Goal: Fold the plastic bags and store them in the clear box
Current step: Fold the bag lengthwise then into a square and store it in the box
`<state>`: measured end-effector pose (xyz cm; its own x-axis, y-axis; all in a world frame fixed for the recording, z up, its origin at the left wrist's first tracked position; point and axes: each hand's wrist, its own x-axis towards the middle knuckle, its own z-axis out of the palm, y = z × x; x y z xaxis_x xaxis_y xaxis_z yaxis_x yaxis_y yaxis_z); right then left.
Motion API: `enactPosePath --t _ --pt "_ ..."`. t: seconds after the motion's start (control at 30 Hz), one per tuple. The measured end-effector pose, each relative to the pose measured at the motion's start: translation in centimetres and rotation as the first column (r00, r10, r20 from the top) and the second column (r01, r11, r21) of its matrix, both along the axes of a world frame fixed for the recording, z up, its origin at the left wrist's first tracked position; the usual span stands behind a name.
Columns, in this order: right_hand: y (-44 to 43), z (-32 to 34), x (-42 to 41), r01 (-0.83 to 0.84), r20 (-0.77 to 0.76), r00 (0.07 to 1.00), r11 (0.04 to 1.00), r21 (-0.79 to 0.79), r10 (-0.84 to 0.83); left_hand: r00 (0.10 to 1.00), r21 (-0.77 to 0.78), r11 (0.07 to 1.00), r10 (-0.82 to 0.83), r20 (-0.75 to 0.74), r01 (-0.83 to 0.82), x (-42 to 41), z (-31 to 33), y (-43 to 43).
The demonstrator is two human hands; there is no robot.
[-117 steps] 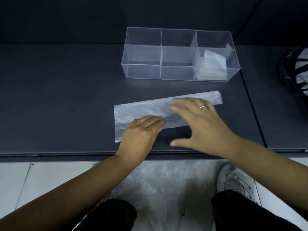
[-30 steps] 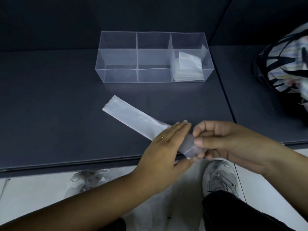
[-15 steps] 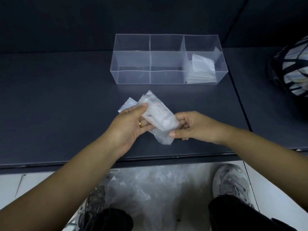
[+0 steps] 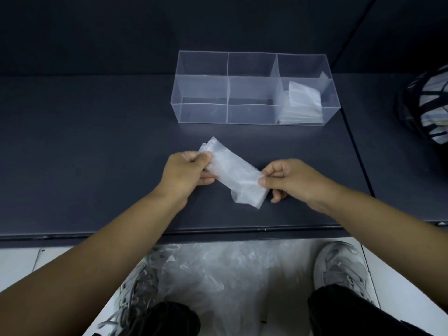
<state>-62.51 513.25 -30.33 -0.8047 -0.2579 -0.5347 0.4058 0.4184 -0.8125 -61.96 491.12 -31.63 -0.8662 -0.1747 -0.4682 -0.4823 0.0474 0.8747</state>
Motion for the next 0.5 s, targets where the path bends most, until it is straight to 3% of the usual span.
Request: enactPosePath --t 0.17,0.37,0.43,0.5 --pt "0.0 -0.9 1.0 0.17 -0.113 0.979 0.985 -0.007 -0.17 0.983 -0.451 0.888 -0.149 -0.107 0.086 -0.1 -0.8 -0.1" --pt "-0.2 -1.3 0.8 0.214 -0.112 0.971 0.976 0.037 -0.209 0.957 -0.687 0.726 -0.209 -0.202 0.013 0.3 -0.4 0.3" --pt "-0.1 -1.1 0.7 0.222 -0.08 0.972 0.975 0.023 -0.219 0.871 -0.767 0.639 -0.344 -0.35 -0.057 1.3 0.0 0.8" --pt "0.0 -1.0 0.6 0.23 -0.052 0.972 0.973 0.014 -0.229 0.732 -0.806 0.591 -0.55 -0.403 0.0 2.8 -0.2 2.0"
